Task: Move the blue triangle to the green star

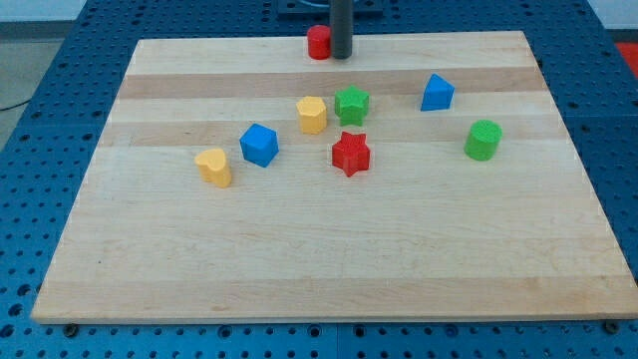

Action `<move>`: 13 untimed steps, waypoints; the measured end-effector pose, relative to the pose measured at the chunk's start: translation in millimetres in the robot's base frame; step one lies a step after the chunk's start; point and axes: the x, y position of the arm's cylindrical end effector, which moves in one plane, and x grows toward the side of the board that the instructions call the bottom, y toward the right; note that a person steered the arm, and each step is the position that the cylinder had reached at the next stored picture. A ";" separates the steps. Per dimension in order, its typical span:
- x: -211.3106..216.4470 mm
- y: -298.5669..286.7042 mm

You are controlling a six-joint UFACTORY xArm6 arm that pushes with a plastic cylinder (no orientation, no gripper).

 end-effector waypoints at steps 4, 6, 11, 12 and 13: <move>120.1 162.4; 92.6 130.7; 104.4 78.7; 123.4 69.2; 128.7 61.1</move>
